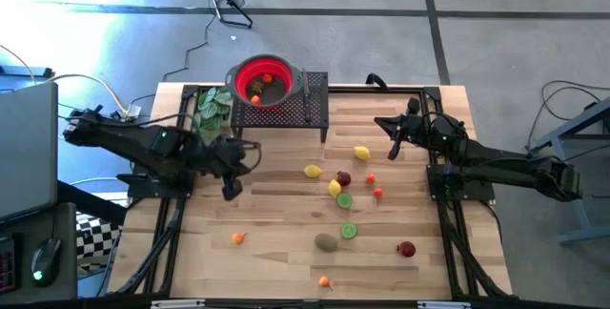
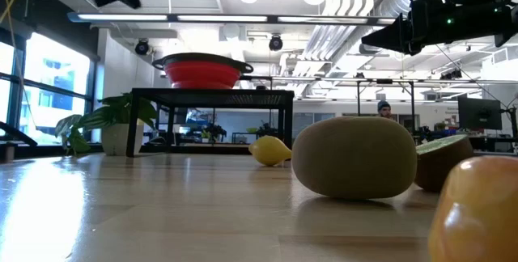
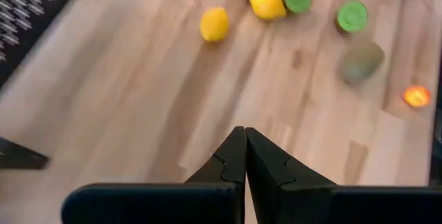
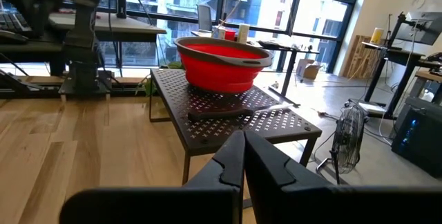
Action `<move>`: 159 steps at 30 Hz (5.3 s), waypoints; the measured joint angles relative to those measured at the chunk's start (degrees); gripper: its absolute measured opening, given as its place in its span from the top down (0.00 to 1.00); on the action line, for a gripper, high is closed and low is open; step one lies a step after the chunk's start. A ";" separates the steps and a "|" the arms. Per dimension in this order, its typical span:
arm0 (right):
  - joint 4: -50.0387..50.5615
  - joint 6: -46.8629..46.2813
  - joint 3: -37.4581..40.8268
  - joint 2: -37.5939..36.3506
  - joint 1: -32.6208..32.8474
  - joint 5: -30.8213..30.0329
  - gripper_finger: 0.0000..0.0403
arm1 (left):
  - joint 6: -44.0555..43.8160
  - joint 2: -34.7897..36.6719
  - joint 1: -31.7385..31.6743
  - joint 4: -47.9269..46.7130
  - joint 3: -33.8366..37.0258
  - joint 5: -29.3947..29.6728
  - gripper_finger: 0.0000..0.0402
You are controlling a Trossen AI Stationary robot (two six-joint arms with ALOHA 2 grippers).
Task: Pick & Place Fruit
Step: Put the orange pear into the red strainer bowl on the shelf
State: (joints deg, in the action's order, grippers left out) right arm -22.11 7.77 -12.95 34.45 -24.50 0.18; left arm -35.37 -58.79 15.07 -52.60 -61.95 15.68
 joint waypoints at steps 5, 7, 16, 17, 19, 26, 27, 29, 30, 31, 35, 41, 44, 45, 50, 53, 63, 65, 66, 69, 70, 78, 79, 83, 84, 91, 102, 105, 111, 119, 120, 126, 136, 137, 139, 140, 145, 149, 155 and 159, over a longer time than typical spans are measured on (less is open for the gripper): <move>-0.47 0.00 -0.01 0.00 -0.01 -0.02 0.99 | -6.30 -3.38 6.74 -1.78 -0.02 2.34 1.00; -0.42 0.00 -0.02 0.01 0.00 -0.01 0.99 | -9.29 -5.31 8.97 -2.84 -0.02 2.98 1.00; -0.45 -0.50 -0.02 0.00 0.01 -0.01 0.99 | -24.61 -13.08 16.53 -7.40 -0.02 0.10 1.00; -0.46 -0.51 -0.02 -0.01 0.00 0.00 0.99 | -25.95 -13.84 17.17 -7.59 -0.02 -0.67 1.00; -0.44 -0.55 -0.02 0.01 -0.01 -0.02 0.99 | -28.36 -15.34 18.19 -7.62 -0.02 -2.16 1.00; -0.44 -0.63 -0.02 0.01 0.00 -0.02 0.99 | -30.84 -19.21 19.12 -7.84 -0.02 -6.54 1.00; -0.45 -0.63 -0.02 0.00 0.01 -0.02 0.99 | -30.63 -19.39 19.08 -7.80 -0.02 -7.24 1.00; -0.44 -0.63 -0.02 0.00 0.01 0.00 0.99 | -30.65 -19.82 19.08 -7.47 -0.02 -8.65 1.00; -0.44 -0.63 -0.02 0.01 -0.01 -0.02 0.99 | -30.71 -20.07 19.08 -7.11 -0.04 -9.44 1.00; -0.46 -0.65 -0.02 0.00 0.01 -0.02 0.99 | -30.81 -20.39 19.10 -7.28 -0.38 -9.78 1.00; -0.60 -0.63 -0.01 0.01 0.00 -0.02 0.99 | -29.33 -22.59 19.08 -9.57 -5.51 -10.21 1.00; -0.83 -0.63 -0.02 0.01 -0.01 -0.02 0.99 | -25.09 -27.99 19.08 -20.29 -15.65 -9.21 1.00; -0.81 -0.65 -0.02 0.00 -0.01 -0.02 0.99 | -25.89 -29.14 19.08 -22.40 -17.17 -11.08 1.00; -0.81 -0.64 -0.01 0.01 0.01 -0.01 0.99 | -25.93 -29.24 19.08 -22.51 -17.16 -11.47 1.00; -0.48 -1.30 -0.02 0.01 0.01 -0.01 0.99 | -25.95 -29.27 19.08 -21.35 -17.14 -11.55 1.00; -0.48 -2.05 -0.02 0.00 0.01 0.00 0.99 | -25.93 -29.27 19.08 -20.34 -17.14 -10.55 1.00; -0.35 -2.16 -0.02 0.00 0.01 0.00 0.99 | -21.88 -29.27 19.08 -20.48 -17.11 -9.47 0.76; -0.34 -2.16 -0.02 0.01 0.01 0.00 0.99 | -21.83 -29.46 19.08 -20.48 -17.09 -8.98 0.65; -0.33 -2.16 -0.02 0.01 0.01 0.00 0.99 | -21.62 -29.56 19.06 -20.45 -17.09 -8.93 0.59; -0.33 -2.14 -0.02 0.01 -0.01 -0.02 0.99 | -21.48 -29.68 19.08 -20.38 -17.00 -8.97 0.44; -0.33 -2.14 -0.02 0.01 0.01 0.00 0.99 | -21.47 -29.66 19.08 -20.30 -17.00 -8.96 0.40; -0.31 -2.14 -0.02 0.01 0.01 0.00 0.99 | -24.62 -29.66 19.08 -16.43 -16.78 -8.34 0.28; -0.31 -2.14 -0.02 0.00 0.01 0.00 0.99 | -24.81 -29.63 19.08 -14.96 -16.26 -8.35 0.28; -0.30 -2.14 -0.02 0.01 0.00 0.00 0.99 | -25.08 -29.66 19.54 -11.36 -13.11 -9.30 0.31; -0.30 -2.14 -0.02 0.01 0.00 0.00 0.99 | -25.20 -29.64 19.56 -10.52 -12.21 -10.26 0.32; -0.28 -2.14 -0.02 0.01 0.01 0.00 0.99 | -28.31 -29.66 19.56 -5.12 -5.06 -15.16 0.36; -0.28 -2.14 -0.02 0.01 -0.01 0.00 0.99 | -29.63 -29.66 19.56 8.99 3.58 -17.75 0.36; -0.28 -2.12 -0.02 0.01 0.00 0.00 0.99 | -31.14 -29.66 19.56 8.97 5.16 -18.29 0.36; -0.28 -2.12 -0.02 0.01 0.01 0.00 0.99 | -32.00 -29.66 19.56 9.52 6.98 -18.31 0.36; -0.30 -2.12 -0.02 0.01 0.01 0.00 0.99 | -32.04 -29.66 19.60 14.09 9.11 -19.88 0.36; -0.30 -2.12 -0.02 0.01 0.01 0.00 0.99 | -32.19 -29.66 19.59 14.14 9.28 -19.88 0.36; -0.28 -2.12 -0.02 -0.01 0.01 0.00 0.99 | -32.44 -29.66 19.59 14.01 10.19 -19.88 0.36; -0.28 -2.12 0.00 0.01 0.01 0.00 0.99 | -32.42 -32.07 19.59 14.15 10.38 -20.36 0.36; -0.26 -2.12 -0.02 0.01 0.01 0.00 0.99 | -32.42 -32.81 19.58 14.29 10.38 -20.80 0.36; -0.26 -2.12 -0.02 0.01 -0.01 0.00 0.99 | -32.31 -34.12 19.56 14.82 10.38 -21.37 0.36; -0.24 -2.12 -0.02 0.01 0.01 0.00 0.99 | -32.20 -34.55 19.56 15.08 10.34 -21.54 0.36; 0.27 -2.12 -0.02 0.01 0.01 0.00 0.99 | -32.18 -34.86 19.47 15.21 10.25 -22.04 0.36; 0.33 -2.12 -0.02 0.00 0.00 -0.01 0.99 | -32.04 -34.82 19.45 14.98 10.27 -22.49 0.36; 0.45 -2.12 -0.02 0.00 -0.01 -0.01 0.99 | -31.96 -34.82 19.45 15.06 10.27 -22.79 0.36; 0.49 -2.12 -0.02 0.01 0.01 -0.01 0.99 | -31.97 -34.85 19.45 14.89 10.34 -22.77 0.42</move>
State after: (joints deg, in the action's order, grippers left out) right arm -21.62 5.65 -12.97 34.46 -24.49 0.17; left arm -67.34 -93.64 34.52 -37.71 -51.62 -7.09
